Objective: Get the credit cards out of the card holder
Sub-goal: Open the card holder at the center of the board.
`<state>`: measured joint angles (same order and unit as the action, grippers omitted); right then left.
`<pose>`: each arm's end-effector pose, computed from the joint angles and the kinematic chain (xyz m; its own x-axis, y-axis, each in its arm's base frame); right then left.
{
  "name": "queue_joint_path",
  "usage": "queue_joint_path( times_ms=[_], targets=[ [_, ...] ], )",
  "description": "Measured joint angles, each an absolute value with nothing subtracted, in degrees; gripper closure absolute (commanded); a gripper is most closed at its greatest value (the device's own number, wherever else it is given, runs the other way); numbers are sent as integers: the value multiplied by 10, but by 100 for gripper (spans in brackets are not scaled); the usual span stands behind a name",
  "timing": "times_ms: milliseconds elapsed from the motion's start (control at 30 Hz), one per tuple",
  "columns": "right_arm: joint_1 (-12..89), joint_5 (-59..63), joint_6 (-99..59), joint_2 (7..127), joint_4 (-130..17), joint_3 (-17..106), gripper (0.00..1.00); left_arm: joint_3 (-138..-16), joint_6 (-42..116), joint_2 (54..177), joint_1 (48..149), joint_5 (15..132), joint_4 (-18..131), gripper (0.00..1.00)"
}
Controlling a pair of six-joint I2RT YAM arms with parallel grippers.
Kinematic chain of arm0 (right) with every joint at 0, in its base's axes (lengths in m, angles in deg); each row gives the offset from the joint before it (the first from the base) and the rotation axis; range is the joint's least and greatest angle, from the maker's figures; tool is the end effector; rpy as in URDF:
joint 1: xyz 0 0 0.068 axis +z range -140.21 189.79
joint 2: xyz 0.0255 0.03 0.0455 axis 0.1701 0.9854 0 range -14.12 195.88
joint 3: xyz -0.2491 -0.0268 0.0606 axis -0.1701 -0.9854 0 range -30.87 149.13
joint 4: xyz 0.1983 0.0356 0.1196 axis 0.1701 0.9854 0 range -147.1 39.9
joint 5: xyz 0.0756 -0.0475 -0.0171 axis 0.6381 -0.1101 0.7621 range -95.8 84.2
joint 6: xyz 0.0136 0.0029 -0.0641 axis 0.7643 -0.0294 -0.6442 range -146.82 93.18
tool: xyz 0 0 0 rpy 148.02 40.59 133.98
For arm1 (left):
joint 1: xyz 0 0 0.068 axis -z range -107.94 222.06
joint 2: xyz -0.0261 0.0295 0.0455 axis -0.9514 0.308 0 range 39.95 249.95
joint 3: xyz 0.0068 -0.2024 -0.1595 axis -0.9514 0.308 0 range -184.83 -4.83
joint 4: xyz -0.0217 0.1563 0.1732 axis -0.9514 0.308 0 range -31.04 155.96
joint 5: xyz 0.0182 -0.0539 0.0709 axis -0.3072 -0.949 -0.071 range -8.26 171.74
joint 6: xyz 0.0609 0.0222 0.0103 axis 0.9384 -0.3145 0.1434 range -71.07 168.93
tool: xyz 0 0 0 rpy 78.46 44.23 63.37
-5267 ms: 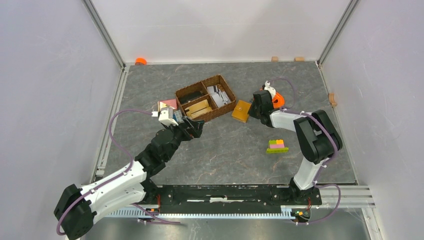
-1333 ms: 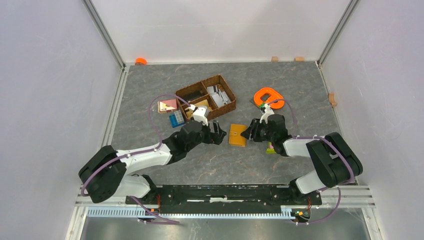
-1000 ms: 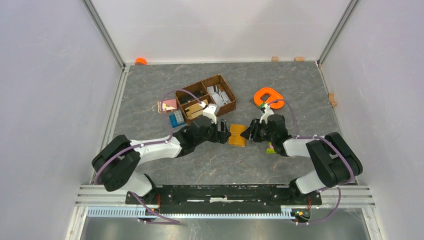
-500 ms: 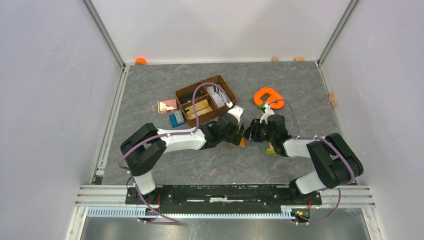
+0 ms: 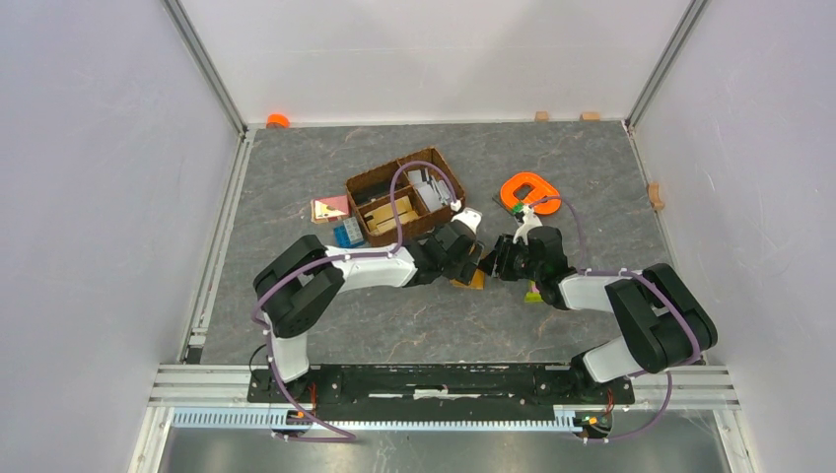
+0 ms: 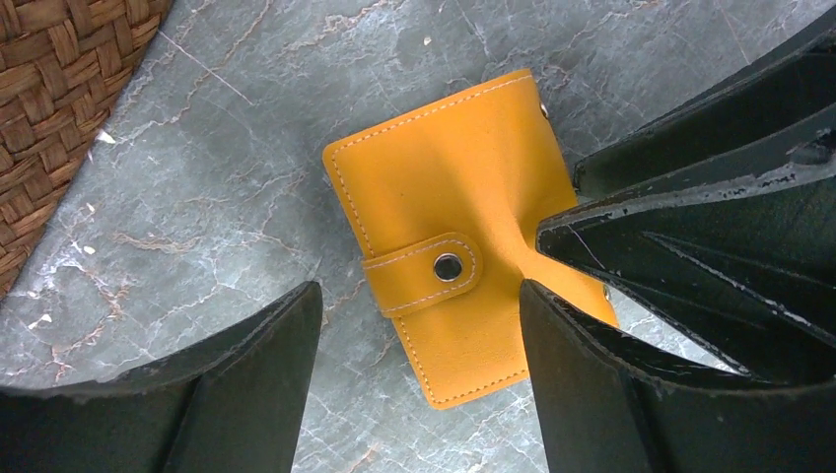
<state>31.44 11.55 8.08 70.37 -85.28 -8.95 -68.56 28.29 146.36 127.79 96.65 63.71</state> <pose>0.2272 0.1066 0.1272 -0.7629 0.2847 -0.5805 -0.1761 0.7724 0.6102 0.2212 -0.3010 0.1584 -0.6351 0.3272 -0.6997 0.5094 0.8584 -0.0610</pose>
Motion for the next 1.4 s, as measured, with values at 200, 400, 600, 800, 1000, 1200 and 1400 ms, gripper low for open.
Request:
queue_joint_path(
  times_ms=[200,400,600,800,1000,1200,1400],
  targets=[
    [318,115,81,704,-852,-90,59,-697,281,1472,1272,967,644,25],
    [329,106,80,704,-851,-89,61,-697,272,1472,1257,962,644,44],
    [337,96,76,704,-841,-85,64,-698,271,1472,1255,961,644,64],
    [337,90,74,707,-833,-79,69,-698,271,1473,1242,932,643,81],
    [338,85,71,714,-823,-68,73,-694,265,1472,1229,904,635,82],
    [339,77,63,719,-817,-58,73,-654,230,1464,1183,806,571,88],
    [339,76,63,726,-816,-52,73,-636,214,1461,1169,769,540,92]
  ],
)
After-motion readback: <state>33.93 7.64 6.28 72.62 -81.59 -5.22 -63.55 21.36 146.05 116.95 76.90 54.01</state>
